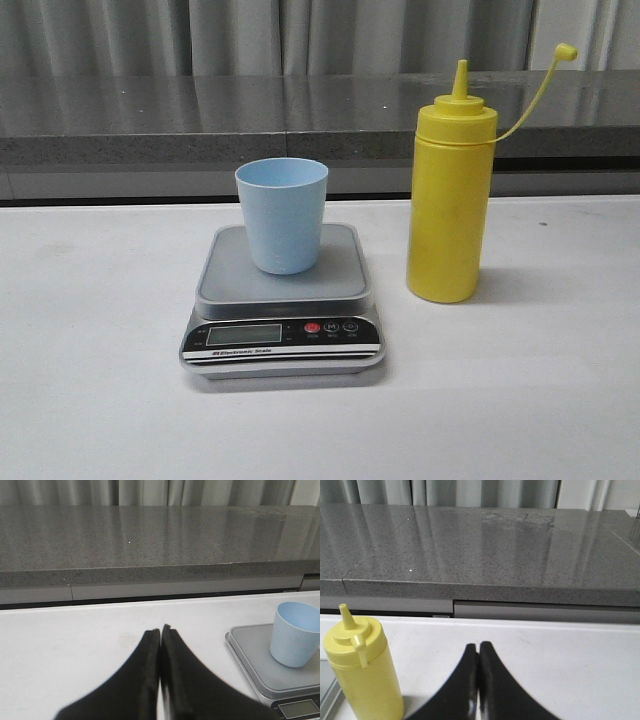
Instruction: Pour seasoning into cup on scale with both arms
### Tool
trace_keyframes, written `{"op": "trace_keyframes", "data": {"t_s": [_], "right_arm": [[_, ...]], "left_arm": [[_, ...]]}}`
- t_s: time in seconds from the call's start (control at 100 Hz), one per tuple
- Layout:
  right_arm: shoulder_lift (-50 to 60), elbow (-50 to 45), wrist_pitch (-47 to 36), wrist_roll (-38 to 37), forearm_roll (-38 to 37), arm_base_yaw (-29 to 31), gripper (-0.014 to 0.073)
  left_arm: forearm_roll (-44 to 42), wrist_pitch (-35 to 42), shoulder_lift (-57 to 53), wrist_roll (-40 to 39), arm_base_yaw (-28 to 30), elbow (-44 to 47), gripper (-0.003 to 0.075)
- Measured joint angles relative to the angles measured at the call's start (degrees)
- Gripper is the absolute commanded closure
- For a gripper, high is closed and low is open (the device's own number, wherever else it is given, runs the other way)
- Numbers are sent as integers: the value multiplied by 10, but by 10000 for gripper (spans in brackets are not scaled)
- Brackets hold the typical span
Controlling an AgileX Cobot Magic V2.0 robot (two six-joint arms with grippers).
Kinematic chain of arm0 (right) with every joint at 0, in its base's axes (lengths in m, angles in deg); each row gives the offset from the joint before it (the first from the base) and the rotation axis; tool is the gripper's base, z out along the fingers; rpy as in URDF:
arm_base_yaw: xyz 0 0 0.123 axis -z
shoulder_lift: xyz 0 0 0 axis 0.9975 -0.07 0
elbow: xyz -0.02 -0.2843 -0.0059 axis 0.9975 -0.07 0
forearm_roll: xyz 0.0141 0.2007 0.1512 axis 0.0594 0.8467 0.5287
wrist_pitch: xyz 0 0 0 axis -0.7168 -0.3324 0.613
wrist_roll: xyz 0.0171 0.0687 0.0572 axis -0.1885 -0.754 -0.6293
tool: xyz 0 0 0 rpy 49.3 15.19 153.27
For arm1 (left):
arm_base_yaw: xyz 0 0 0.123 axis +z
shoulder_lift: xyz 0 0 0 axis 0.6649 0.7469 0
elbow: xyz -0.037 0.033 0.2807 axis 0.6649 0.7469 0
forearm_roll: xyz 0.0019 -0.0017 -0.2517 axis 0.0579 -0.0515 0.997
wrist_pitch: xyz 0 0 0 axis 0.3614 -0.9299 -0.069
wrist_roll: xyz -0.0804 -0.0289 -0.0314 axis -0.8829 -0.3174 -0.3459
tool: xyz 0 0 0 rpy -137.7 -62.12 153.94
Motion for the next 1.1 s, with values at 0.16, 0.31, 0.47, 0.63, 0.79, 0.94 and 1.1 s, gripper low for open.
{"op": "trace_keyframes", "data": {"t_s": [0.16,0.31,0.47,0.63,0.79,0.94,1.1], "right_arm": [[-72,0,-22,-1,1,-14,660],[-117,0,-30,-2,1,-46,660],[-154,1,-42,-2,1,-87,658],[-185,1,-58,-4,1,-111,550],[-216,-16,-99,-4,1,-116,242],[-242,-59,-187,-4,1,-118,12],[-277,-87,-283,-4,1,-118,-15]], "left_arm": [[0,0,0,0,0,0,740],[0,0,0,0,0,0,740],[0,0,0,0,0,0,740],[0,0,0,0,0,0,740],[0,0,0,0,0,0,740],[0,0,0,0,0,0,740],[0,0,0,0,0,0,740]]}}
